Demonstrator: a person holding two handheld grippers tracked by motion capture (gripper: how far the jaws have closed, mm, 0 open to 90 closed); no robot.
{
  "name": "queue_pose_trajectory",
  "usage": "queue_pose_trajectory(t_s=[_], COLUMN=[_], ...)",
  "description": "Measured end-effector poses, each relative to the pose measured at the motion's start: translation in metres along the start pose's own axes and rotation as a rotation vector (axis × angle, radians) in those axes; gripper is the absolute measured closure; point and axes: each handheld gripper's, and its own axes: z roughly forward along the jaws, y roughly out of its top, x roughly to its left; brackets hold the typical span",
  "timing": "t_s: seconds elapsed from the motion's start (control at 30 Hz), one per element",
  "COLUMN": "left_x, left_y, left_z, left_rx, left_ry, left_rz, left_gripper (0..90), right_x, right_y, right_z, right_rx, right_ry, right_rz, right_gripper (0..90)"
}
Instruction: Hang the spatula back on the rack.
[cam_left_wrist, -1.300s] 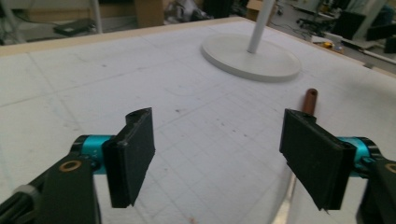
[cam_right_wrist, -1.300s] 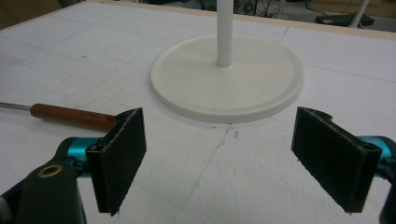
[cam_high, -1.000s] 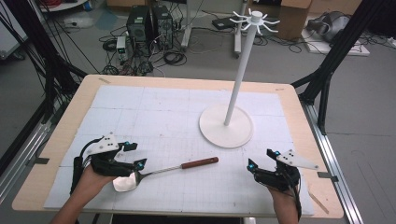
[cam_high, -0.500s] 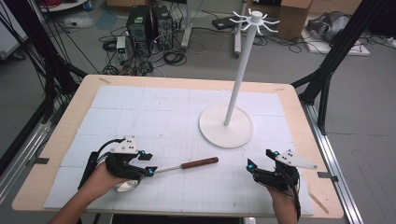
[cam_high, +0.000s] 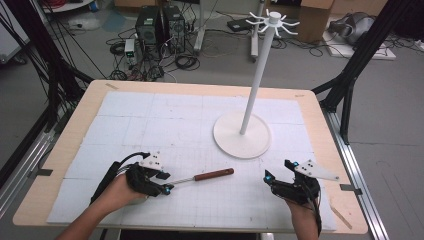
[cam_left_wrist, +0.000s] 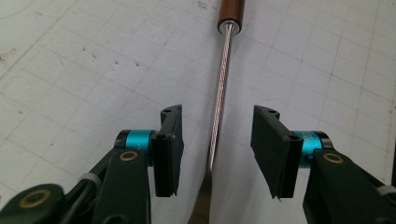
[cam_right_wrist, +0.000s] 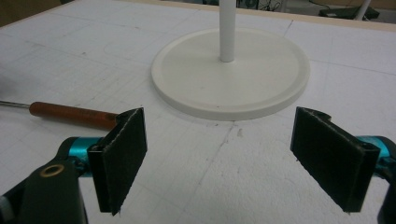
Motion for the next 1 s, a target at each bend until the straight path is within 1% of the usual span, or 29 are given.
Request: queue_pose_trajectory(t_s=[0.03, 0.1, 0.13, 0.17, 0.2, 0.3, 0.37, 0.47, 0.53, 0.57, 0.73, 0.77, 0.8, 0.83, 0.9, 0.93, 1.0], left_x=[0.0, 0.0, 0.0, 0.0, 0.0, -0.001, -0.001, -0.001, -0.001, -0.001, -0.002, -0.002, -0.003, -0.003, -0.004, -0.004, -0.003], left_y=[0.003, 0.004, 0.004, 0.004, 0.004, 0.004, 0.004, 0.003, 0.003, 0.003, 0.004, 0.004, 0.005, 0.005, 0.006, 0.006, 0.008], left_z=[0.002, 0.005, 0.005, 0.008, 0.008, 0.012, 0.013, 0.013, 0.013, 0.013, 0.013, 0.013, 0.013, 0.013, 0.013, 0.014, 0.014], left_rx=[0.012, 0.021, 0.021, 0.038, 0.038, 0.062, 0.064, 0.062, 0.063, 0.065, 0.071, 0.072, 0.073, 0.083, 0.081, 0.082, 0.102], left_ry=[-0.001, -0.001, -0.001, 0.004, 0.004, 0.007, 0.01, 0.014, 0.02, 0.022, 0.03, 0.027, 0.025, 0.019, 0.017, 0.015, 0.005], left_rz=[0.003, -0.001, -0.001, 0.003, 0.003, 0.014, 0.022, 0.017, 0.027, 0.036, 0.053, 0.052, 0.063, 0.077, 0.087, 0.084, 0.081], left_gripper=[55.5, 56.2, 57.1, 57.5, 58.0, 60.4, 62.3, 65.8, 70.6, 70.6, 73.2, 73.2, 78.1, 78.1, 80.4, 80.6, 80.5], right_x=[0.0, 0.0, 0.0, -0.001, -0.001, -0.002, -0.002, -0.002, -0.002, -0.002, -0.003, -0.003, -0.002, -0.002, -0.002, -0.003, -0.003], right_y=[0.0, 0.0, 0.0, -0.001, -0.001, -0.001, -0.001, -0.001, -0.001, -0.001, -0.001, -0.001, -0.001, -0.001, -0.001, 0.0, 0.0], right_z=[0.0, 0.0, 0.0, 0.0, 0.0, 0.0, -0.001, -0.001, -0.001, -0.001, 0.0, 0.0, 0.0, 0.0, -0.001, 0.0, 0.0], right_rx=[0.002, 0.003, 0.003, -0.001, 0.0, 0.0, 0.0, -0.002, -0.005, -0.005, -0.004, -0.004, -0.003, -0.003, -0.001, -0.003, -0.001], right_ry=[0.0, 0.001, 0.001, 0.0, -0.001, -0.002, -0.004, -0.008, -0.008, -0.008, -0.007, -0.007, -0.009, -0.009, -0.01, -0.012, -0.013], right_rz=[0.0, 0.001, 0.001, -0.002, -0.002, 0.006, 0.011, 0.007, 0.006, 0.006, 0.006, 0.005, 0.007, 0.007, 0.011, 0.01, 0.01], right_gripper=[17.9, 18.0, 18.0, 18.0, 18.0, 18.0, 18.0, 18.1, 18.0, 18.0, 18.1, 18.1, 18.1, 18.1, 18.1, 18.2, 18.2])
